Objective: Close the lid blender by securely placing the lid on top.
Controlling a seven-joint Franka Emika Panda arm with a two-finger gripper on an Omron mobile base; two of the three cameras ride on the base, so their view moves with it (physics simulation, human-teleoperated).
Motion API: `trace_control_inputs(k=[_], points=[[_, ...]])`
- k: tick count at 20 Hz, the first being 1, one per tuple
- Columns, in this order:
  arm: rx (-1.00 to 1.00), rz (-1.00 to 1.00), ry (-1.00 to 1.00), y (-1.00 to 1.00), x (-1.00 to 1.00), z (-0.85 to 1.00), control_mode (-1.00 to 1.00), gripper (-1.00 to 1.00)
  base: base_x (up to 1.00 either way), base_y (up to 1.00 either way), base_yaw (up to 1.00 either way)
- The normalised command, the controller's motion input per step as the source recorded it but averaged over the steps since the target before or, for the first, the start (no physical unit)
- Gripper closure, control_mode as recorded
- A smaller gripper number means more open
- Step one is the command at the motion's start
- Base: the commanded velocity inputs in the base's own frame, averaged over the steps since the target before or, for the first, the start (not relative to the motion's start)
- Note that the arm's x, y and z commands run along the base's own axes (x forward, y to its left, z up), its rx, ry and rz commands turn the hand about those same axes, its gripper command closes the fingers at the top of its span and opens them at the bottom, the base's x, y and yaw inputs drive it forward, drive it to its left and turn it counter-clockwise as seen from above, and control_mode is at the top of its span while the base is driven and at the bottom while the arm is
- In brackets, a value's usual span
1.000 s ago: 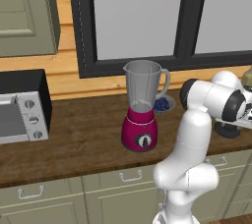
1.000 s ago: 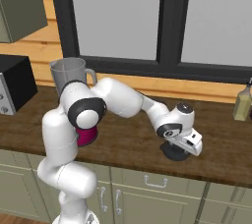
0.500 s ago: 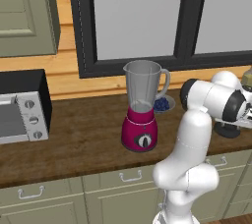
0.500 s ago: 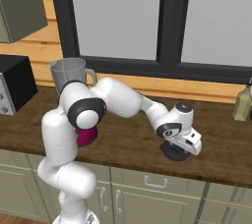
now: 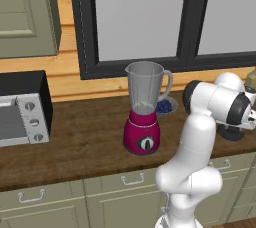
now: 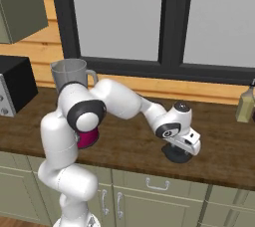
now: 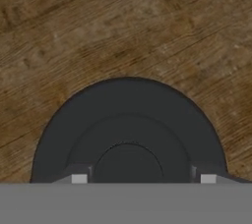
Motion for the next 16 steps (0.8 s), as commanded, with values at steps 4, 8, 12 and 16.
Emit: trace_control_inputs(k=[4, 8, 12, 16], points=[[0.00, 0.00, 0.00, 0.42, 0.00, -0.30, -1.00, 1.00, 0.00, 0.00, 0.00], [0.00, 0.00, 0.00, 0.39, 0.00, -0.27, -1.00, 1.00, 0.00, 0.00, 0.00], [0.00, 0.00, 0.00, 0.22, 0.00, -0.26, -1.00, 1.00, 0.00, 0.00, 0.00], [0.00, 0.00, 0.00, 0.00, 0.00, -0.03, -1.00, 1.00, 0.00, 0.00, 0.00]])
